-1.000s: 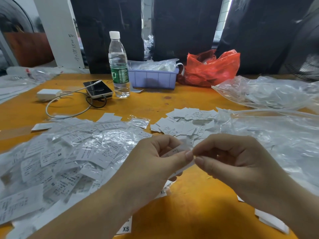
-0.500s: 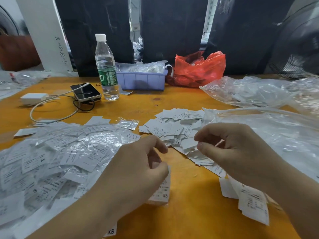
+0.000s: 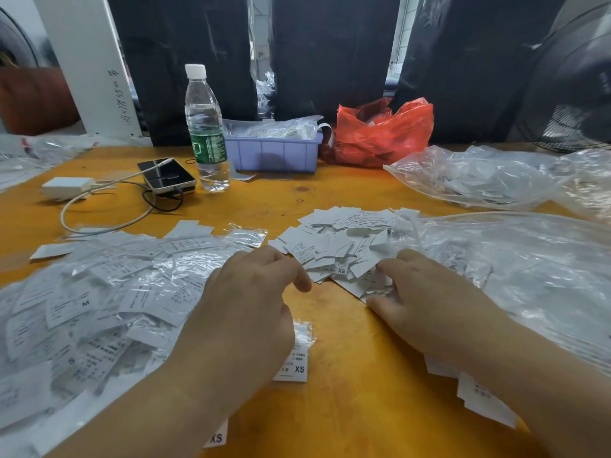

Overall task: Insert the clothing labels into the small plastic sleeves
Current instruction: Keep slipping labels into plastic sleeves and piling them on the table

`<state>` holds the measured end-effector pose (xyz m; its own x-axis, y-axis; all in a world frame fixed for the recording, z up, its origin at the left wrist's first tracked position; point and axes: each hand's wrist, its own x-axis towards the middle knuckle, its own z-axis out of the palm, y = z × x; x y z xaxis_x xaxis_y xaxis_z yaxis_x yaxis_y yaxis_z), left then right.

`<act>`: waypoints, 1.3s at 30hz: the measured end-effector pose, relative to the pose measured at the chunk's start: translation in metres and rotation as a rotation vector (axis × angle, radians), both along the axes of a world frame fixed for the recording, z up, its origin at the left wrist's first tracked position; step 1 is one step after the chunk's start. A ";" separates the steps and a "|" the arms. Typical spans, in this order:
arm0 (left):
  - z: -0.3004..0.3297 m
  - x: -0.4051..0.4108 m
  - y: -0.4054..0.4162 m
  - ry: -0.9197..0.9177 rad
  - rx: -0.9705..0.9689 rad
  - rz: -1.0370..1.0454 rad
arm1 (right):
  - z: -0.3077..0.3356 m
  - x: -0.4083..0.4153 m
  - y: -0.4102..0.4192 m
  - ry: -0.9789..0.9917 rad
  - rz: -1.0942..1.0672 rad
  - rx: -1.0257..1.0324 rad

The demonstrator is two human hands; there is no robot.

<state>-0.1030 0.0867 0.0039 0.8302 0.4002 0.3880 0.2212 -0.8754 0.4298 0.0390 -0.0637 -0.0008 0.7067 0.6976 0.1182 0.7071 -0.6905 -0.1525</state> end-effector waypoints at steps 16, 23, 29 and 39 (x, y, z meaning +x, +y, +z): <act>-0.004 0.000 0.010 -0.140 -0.051 -0.044 | -0.001 0.001 0.001 -0.093 0.071 0.094; -0.008 0.003 0.013 -0.111 -0.053 -0.033 | 0.001 0.004 -0.003 0.005 0.070 0.197; -0.008 0.001 0.013 -0.048 -0.069 -0.035 | -0.002 0.001 -0.006 0.043 0.096 0.156; -0.008 0.000 0.007 0.004 -0.091 -0.059 | 0.001 0.001 -0.003 0.132 0.119 0.293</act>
